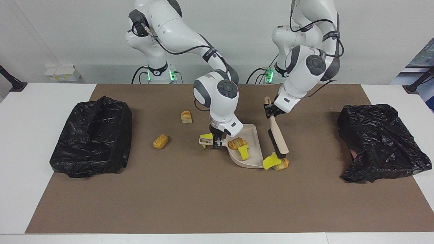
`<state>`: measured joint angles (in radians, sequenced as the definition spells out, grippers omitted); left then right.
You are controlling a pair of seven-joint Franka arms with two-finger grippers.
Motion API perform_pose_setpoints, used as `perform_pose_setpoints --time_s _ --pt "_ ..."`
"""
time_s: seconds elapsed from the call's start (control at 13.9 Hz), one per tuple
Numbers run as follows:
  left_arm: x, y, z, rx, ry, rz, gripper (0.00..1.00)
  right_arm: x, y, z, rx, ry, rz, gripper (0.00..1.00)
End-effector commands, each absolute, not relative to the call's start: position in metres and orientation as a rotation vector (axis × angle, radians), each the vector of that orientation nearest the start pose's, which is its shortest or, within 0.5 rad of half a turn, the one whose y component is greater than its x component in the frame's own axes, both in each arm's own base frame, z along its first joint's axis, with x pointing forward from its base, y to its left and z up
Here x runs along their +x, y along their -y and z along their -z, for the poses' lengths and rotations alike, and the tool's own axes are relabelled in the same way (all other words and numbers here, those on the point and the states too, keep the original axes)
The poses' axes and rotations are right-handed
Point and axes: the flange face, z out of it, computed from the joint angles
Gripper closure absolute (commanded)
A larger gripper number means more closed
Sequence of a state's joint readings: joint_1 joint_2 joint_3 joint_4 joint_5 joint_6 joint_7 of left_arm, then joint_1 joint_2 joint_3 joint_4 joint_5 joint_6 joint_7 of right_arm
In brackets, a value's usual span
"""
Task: Sweep and dump trash in bin
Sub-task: 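Sweep the remaining pieces into the dustpan with the left gripper's brush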
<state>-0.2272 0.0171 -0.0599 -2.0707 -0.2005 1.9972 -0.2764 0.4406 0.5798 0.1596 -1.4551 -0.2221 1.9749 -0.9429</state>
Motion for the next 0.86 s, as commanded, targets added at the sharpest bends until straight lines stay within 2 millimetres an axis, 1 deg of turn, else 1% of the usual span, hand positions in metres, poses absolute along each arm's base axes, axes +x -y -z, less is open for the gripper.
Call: perform_pose_setpoints --time_s 0.0,0.07,0.14,0.22,0.29,0.36,0.43,0.5,0.65,0.79 --pt "0.535 0.132 -0.403 -3.270 0.057 -0.188 1.00 0.593 -0.372 -0.348 2.126 -2.163 0.090 1.00" --pt "0.544 0.121 -0.388 -3.254 0.038 -0.162 1.00 0.593 -0.372 -0.347 2.126 -2.164 0.092 1.00" --pt "0.551 0.114 -0.374 -3.240 0.017 -0.151 1.00 0.593 -0.372 -0.348 2.130 -2.160 0.092 1.00" --pt "0.554 0.114 -0.364 -3.238 -0.040 -0.147 1.00 0.593 -0.372 -0.347 2.141 -2.149 0.093 1.00" --pt "0.552 0.118 -0.356 -3.234 -0.078 -0.168 1.00 0.593 -0.372 -0.348 2.142 -2.146 0.089 1.00" --pt "0.549 0.123 -0.353 -3.232 -0.103 -0.181 1.00 0.592 -0.373 -0.347 2.141 -2.148 0.091 1.00" --pt "0.545 0.131 -0.352 -3.228 -0.168 -0.200 1.00 0.592 -0.373 -0.348 2.141 -2.148 0.089 1.00" --pt "0.537 0.145 -0.352 -3.217 -0.251 -0.229 1.00 0.592 -0.373 -0.347 2.143 -2.147 0.091 1.00" --pt "0.517 0.177 -0.352 -3.186 -0.370 -0.328 1.00 0.592 -0.373 -0.348 2.142 -2.146 0.089 1.00" --pt "0.495 0.216 -0.356 -3.157 -0.472 -0.388 1.00 0.592 -0.373 -0.348 2.142 -2.146 0.089 1.00"
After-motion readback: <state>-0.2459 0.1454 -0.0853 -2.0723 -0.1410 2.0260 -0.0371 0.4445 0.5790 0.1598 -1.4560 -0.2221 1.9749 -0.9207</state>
